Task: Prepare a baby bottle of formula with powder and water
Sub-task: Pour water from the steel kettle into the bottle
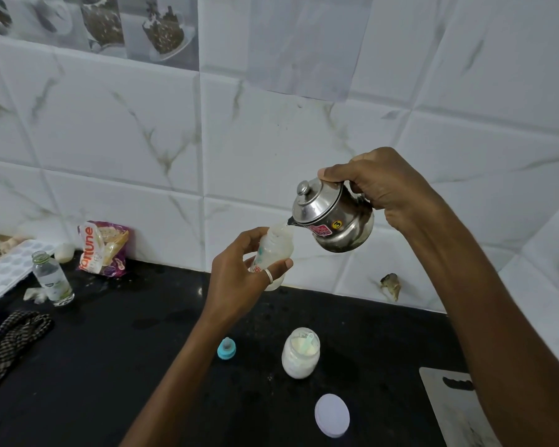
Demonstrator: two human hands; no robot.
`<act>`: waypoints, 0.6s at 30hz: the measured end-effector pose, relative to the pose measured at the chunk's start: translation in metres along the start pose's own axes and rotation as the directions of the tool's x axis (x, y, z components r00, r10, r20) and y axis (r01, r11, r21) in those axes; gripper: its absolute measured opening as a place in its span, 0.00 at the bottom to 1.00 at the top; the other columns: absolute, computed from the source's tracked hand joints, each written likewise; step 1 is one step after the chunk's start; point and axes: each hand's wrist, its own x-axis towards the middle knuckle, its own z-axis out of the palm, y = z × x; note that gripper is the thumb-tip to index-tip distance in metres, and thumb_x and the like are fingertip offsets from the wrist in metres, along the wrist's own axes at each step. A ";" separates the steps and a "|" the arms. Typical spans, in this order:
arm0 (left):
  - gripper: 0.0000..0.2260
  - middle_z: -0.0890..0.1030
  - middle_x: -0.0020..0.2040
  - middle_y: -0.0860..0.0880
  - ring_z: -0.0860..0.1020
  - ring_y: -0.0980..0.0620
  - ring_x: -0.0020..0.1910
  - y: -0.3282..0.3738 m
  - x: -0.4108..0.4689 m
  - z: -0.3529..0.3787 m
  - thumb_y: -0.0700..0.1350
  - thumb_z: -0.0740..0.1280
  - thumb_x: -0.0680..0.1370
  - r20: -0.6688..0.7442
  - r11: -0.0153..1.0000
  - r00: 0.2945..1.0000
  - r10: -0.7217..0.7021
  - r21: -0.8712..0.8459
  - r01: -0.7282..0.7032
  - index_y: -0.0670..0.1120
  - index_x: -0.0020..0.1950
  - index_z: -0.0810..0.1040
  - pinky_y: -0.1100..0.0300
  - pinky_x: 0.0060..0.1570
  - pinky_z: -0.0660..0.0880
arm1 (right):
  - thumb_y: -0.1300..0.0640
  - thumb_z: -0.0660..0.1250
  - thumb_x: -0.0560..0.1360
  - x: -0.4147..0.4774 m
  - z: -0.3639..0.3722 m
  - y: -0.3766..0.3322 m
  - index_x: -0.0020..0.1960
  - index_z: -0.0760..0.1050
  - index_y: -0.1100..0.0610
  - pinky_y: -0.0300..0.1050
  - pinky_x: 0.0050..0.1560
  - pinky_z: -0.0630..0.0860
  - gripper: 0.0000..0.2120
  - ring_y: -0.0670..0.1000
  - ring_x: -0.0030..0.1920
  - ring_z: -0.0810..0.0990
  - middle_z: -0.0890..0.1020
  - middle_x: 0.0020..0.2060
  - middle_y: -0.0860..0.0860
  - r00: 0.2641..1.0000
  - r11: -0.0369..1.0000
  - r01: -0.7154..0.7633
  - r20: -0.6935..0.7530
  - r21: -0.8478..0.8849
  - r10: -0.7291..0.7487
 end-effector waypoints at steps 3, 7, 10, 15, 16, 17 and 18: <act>0.27 0.79 0.62 0.57 0.78 0.54 0.62 -0.003 0.000 0.001 0.49 0.79 0.73 0.009 1.000 1.000 -0.007 0.000 0.007 0.50 0.70 0.76 0.68 0.58 0.76 | 0.52 0.79 0.70 0.002 0.001 0.000 0.36 0.76 0.59 0.31 0.20 0.62 0.15 0.42 0.20 0.66 0.68 0.29 0.50 1.000 1.000 0.002 -0.001 -0.019 -0.002; 0.27 0.80 0.63 0.57 0.78 0.54 0.63 -0.008 0.000 0.002 0.50 0.79 0.72 0.009 1.000 1.000 -0.013 0.003 0.013 0.50 0.70 0.76 0.67 0.58 0.76 | 0.51 0.79 0.70 0.003 0.001 0.000 0.36 0.75 0.59 0.35 0.26 0.65 0.16 0.45 0.25 0.68 0.68 0.29 0.50 1.000 0.999 0.004 0.001 -0.033 -0.003; 0.27 0.80 0.62 0.57 0.78 0.54 0.63 -0.009 -0.001 0.003 0.50 0.79 0.72 0.010 1.000 1.000 -0.009 0.005 0.008 0.51 0.69 0.76 0.70 0.56 0.75 | 0.51 0.79 0.70 0.004 0.001 0.000 0.39 0.77 0.59 0.36 0.26 0.64 0.14 0.44 0.24 0.67 0.68 0.29 0.50 1.000 1.000 0.007 0.002 -0.030 -0.007; 0.27 0.80 0.63 0.57 0.78 0.54 0.63 -0.011 0.000 0.004 0.50 0.79 0.72 0.008 1.000 1.000 -0.005 -0.002 0.005 0.51 0.69 0.76 0.70 0.57 0.75 | 0.51 0.79 0.70 0.005 -0.001 0.000 0.37 0.75 0.58 0.39 0.30 0.64 0.15 0.44 0.24 0.67 0.68 0.28 0.49 1.000 1.000 0.009 -0.006 -0.021 -0.009; 0.27 0.80 0.62 0.57 0.78 0.54 0.63 -0.011 -0.001 0.004 0.51 0.79 0.72 0.008 1.000 1.000 -0.003 -0.005 0.003 0.52 0.69 0.76 0.70 0.57 0.75 | 0.51 0.79 0.70 0.006 -0.001 0.000 0.36 0.75 0.58 0.39 0.30 0.64 0.16 0.43 0.23 0.67 0.67 0.28 0.49 1.000 1.000 0.009 -0.006 -0.020 -0.009; 0.27 0.80 0.62 0.58 0.78 0.54 0.63 -0.011 -0.001 0.004 0.51 0.79 0.72 0.009 1.000 1.000 0.000 -0.008 0.000 0.52 0.69 0.76 0.71 0.56 0.75 | 0.51 0.79 0.70 0.006 -0.001 0.001 0.35 0.74 0.57 0.38 0.29 0.64 0.16 0.42 0.21 0.66 0.67 0.27 0.49 1.000 1.000 0.009 -0.006 -0.019 -0.009; 0.26 0.80 0.62 0.58 0.78 0.54 0.63 -0.011 -0.001 0.003 0.50 0.79 0.72 0.010 1.000 1.000 0.003 -0.010 -0.003 0.52 0.68 0.76 0.71 0.56 0.75 | 0.51 0.79 0.70 0.006 -0.001 0.001 0.34 0.73 0.57 0.37 0.27 0.64 0.17 0.42 0.21 0.66 0.67 0.27 0.48 1.000 1.000 0.009 -0.005 -0.019 -0.009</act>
